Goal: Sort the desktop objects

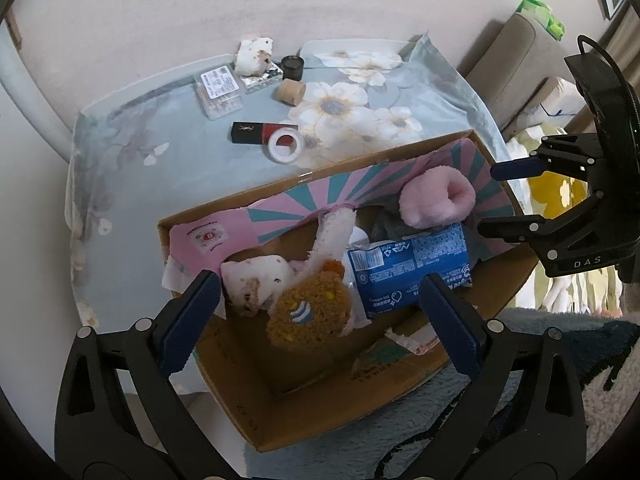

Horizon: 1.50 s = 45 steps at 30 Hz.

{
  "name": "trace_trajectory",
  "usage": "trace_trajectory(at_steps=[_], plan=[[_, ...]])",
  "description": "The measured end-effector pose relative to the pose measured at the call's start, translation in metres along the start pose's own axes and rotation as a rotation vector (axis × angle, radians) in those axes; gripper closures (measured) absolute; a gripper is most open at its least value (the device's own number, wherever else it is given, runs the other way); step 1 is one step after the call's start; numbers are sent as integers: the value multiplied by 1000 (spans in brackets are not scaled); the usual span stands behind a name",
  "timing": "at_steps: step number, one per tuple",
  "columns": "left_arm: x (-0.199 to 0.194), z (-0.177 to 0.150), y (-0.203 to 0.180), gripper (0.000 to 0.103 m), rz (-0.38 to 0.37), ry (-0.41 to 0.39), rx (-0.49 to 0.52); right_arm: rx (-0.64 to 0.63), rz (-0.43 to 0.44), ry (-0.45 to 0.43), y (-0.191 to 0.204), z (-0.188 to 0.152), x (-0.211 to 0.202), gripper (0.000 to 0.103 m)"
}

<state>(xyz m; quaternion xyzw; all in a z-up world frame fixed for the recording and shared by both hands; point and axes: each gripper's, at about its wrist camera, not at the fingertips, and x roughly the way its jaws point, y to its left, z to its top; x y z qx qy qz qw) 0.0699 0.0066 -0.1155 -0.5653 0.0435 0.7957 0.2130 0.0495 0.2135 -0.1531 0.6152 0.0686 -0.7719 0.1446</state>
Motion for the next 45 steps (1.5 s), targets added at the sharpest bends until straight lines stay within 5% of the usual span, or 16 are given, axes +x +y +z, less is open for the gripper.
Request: trace_trajectory(at_steps=[45], plan=[[-11,0,11,4,24,-47,-43,19,28,-43,0,3,-12,43]])
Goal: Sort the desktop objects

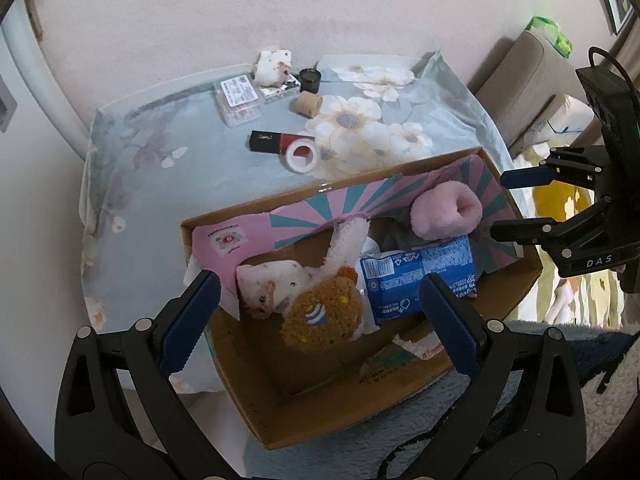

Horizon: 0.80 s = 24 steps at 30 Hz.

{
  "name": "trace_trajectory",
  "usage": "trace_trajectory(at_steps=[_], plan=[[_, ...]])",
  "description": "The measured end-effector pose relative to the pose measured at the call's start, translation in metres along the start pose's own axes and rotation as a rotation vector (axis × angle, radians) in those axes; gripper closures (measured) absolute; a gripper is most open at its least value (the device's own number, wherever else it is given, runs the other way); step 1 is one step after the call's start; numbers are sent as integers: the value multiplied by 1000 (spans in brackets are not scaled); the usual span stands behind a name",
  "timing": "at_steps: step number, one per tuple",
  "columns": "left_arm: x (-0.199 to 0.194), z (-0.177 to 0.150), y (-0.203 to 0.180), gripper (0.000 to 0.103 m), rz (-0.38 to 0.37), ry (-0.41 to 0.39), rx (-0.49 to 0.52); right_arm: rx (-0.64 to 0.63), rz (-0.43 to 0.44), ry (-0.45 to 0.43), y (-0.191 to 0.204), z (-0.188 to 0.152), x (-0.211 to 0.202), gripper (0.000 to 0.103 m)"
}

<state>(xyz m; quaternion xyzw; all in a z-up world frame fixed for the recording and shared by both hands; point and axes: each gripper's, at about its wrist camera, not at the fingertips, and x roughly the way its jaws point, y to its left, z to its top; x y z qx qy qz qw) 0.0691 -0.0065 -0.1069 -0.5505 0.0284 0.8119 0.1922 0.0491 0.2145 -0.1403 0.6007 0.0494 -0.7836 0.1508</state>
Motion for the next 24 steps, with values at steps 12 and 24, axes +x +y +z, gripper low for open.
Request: trace_trajectory(at_steps=[12,24], plan=[[-11,10,16,4,-23,-52,-48,52,46,-32,-8,8,-14,43],[-21,40,52,4,-1,-105,-57,115,14,-76,-27,32,-23,43]])
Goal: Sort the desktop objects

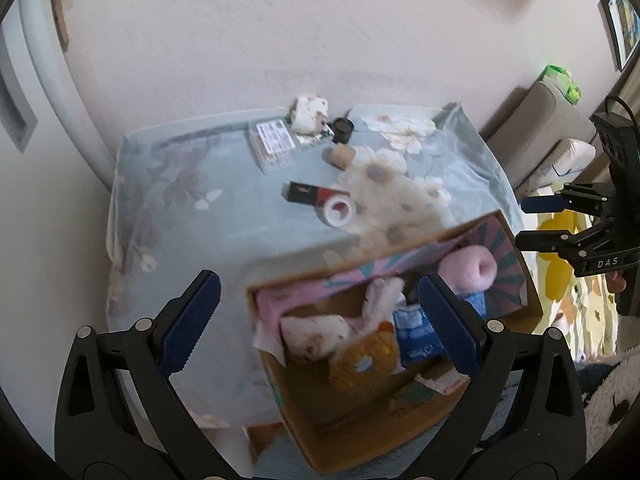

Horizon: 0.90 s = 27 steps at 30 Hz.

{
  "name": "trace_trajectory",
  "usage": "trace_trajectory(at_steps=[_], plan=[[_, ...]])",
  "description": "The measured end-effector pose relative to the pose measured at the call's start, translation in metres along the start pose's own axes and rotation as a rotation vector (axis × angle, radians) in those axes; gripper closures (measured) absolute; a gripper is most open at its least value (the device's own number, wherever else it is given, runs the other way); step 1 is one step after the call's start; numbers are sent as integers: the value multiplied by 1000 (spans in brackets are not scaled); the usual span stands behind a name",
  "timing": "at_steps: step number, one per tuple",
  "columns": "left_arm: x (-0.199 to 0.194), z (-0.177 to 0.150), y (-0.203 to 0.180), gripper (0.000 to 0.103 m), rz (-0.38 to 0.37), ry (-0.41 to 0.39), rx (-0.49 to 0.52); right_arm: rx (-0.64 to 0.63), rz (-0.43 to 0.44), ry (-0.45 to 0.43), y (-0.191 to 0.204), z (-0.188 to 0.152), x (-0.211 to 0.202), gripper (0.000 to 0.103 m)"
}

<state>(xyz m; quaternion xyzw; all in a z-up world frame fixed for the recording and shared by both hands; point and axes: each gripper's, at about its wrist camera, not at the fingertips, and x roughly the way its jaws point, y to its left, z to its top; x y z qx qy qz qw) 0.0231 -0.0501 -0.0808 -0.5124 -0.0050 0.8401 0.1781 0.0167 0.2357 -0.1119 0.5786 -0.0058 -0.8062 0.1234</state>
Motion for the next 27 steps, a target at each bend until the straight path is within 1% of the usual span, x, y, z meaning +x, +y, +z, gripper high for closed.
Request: trace_trajectory(at_steps=[3,7,11,16,19,23,26,27], plan=[[0,13,9,4,-5,-3,3,16,-9,-6,-1,10,1,43],[0,28,19,4,-17,-6,9,35,2,-18,-2,25,2,43],[4,44,29,4,-10,-7,39,29,-13,-22,1,39,5,43],[17,72,45,4,-44,-10,35,30,-14,-37,-4,63,13,43],[38,91,53,4,-58,3,36,45,-6,-31,-11,81,29,43],[77,114,60,4,-81,37,36,90,3,3,-26,108,65,43],[114,127,60,4,-101,76,41,119,-4,38,-35,125,96,43],[130,129,57,4,-105,100,48,123,-6,50,-36,130,106,43]])
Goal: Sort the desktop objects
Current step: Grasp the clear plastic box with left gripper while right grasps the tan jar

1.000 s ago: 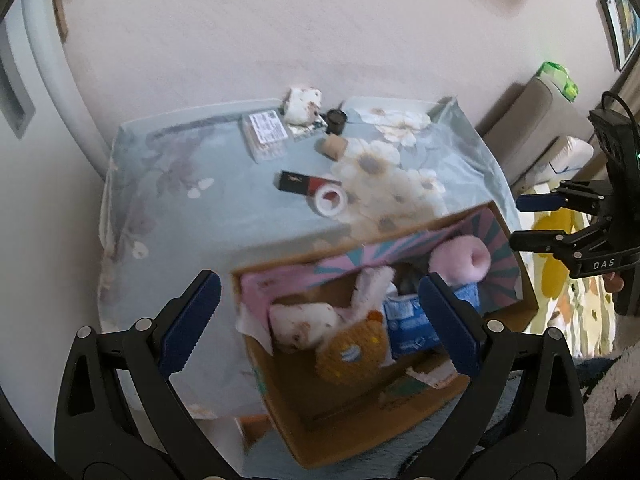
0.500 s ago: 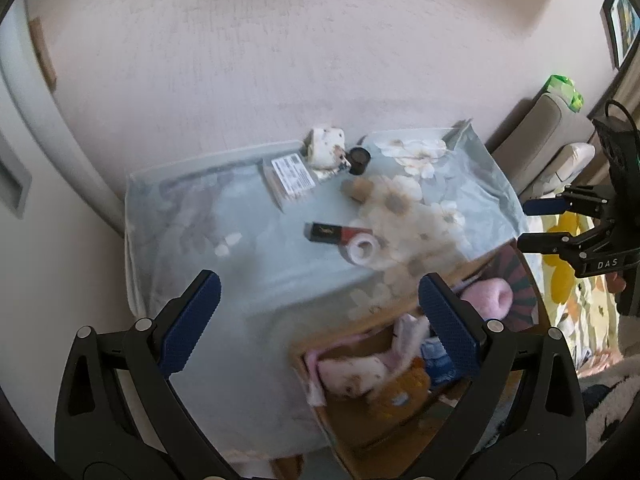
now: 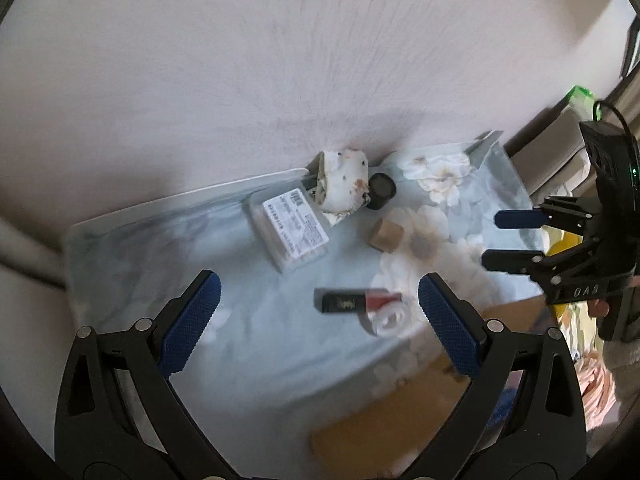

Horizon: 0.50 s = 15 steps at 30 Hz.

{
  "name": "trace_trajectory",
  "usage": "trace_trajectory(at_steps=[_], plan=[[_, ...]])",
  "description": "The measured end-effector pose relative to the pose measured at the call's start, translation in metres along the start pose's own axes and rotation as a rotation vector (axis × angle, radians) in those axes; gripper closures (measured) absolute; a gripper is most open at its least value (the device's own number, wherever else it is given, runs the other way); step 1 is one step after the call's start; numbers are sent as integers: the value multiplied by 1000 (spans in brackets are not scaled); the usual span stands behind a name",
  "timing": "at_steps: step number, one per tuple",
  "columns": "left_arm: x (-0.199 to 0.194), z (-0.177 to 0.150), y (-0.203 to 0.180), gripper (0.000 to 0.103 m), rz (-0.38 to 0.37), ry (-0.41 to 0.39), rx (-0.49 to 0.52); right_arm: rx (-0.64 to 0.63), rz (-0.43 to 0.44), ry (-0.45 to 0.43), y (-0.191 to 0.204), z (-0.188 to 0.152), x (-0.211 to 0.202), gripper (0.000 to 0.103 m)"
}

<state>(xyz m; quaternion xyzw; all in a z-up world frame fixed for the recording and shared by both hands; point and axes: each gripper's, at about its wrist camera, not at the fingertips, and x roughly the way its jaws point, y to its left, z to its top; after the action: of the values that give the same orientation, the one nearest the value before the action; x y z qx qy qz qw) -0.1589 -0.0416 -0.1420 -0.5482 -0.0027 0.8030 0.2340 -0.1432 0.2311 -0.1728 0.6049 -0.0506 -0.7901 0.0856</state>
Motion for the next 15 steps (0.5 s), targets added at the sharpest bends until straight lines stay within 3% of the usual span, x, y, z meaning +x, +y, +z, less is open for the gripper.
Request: trace_trajectory(at_steps=[5,12,15], plan=[[68,14,4,4,48,92,-5,-30,-32,88,6,18,60,43],[108,25,10,4,79,134,-38,-106,-103,110,20,30,93,43],[117,25,13,10,100,153,-44,-135,-135,104,23,33,98,43]])
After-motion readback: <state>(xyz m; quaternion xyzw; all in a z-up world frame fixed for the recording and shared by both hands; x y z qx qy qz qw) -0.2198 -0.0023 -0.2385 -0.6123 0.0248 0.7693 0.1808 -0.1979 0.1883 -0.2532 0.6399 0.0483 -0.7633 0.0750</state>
